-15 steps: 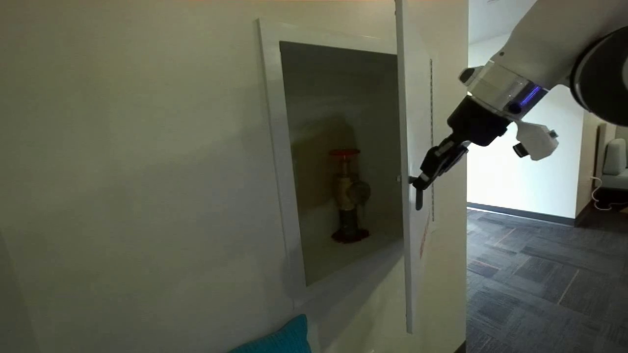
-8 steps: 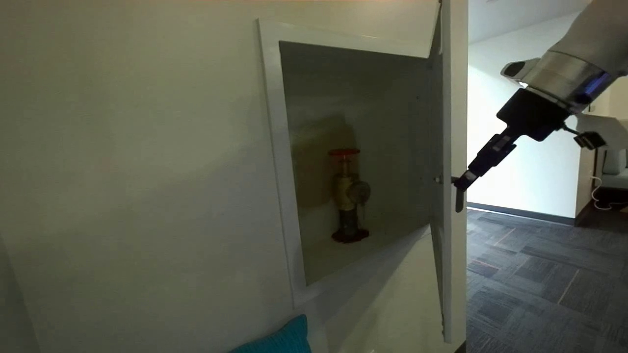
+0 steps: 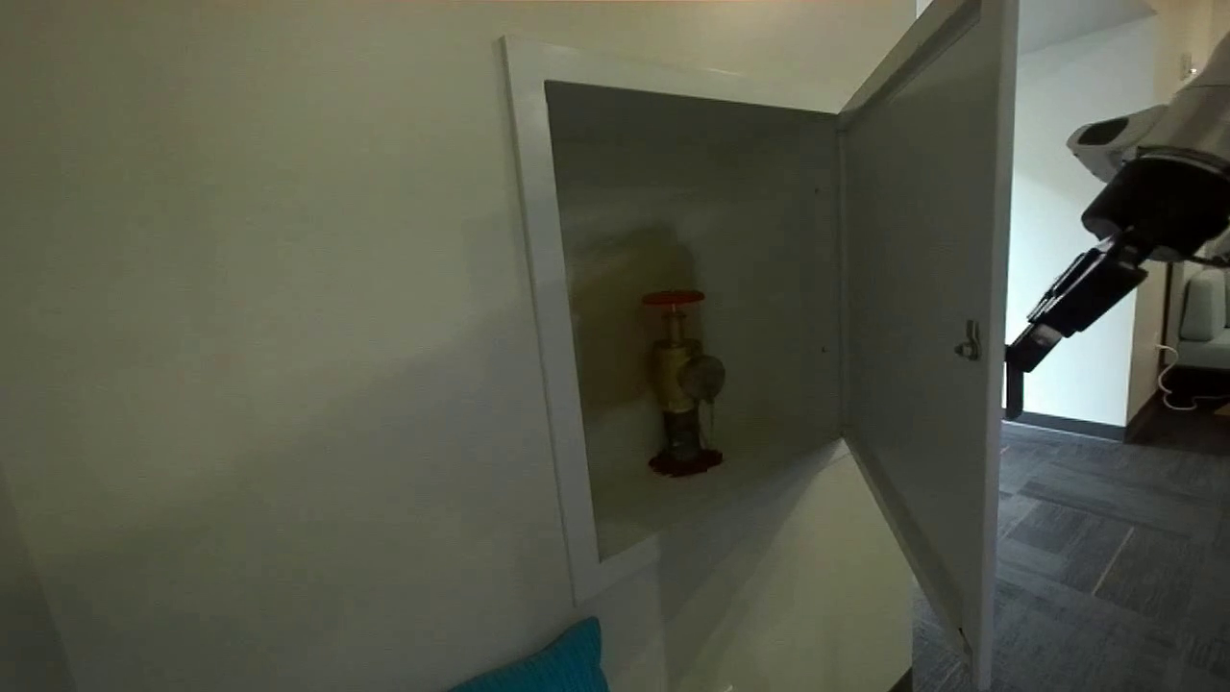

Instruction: Open the door

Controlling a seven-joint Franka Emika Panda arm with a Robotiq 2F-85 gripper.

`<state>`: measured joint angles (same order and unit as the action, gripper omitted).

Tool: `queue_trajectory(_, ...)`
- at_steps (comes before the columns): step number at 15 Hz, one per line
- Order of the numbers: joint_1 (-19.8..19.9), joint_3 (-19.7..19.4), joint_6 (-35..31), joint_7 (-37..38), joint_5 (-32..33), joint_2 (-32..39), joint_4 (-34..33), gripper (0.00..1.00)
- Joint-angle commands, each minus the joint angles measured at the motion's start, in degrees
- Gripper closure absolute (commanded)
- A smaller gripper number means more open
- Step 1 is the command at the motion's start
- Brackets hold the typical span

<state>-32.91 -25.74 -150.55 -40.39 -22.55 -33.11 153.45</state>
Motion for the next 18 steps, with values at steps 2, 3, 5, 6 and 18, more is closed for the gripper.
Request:
queue_trajectory(2,3.6,-2.8,8.6,-7.7,-8.2,-5.7,-2.9,0.97)
queue_trajectory(3,4.7,-3.0,10.1,-9.5,-9.9,-5.8,-2.9,0.97)
queue_trajectory(5,7.3,-2.6,12.9,-12.0,-13.0,-5.5,-3.2,0.97)
queue_trajectory(6,8.6,-1.8,13.8,-12.7,-14.2,-5.0,-3.3,0.97)
queue_trajectory(18,19.7,8.0,18.0,-13.0,-18.8,-5.9,-6.9,0.26)
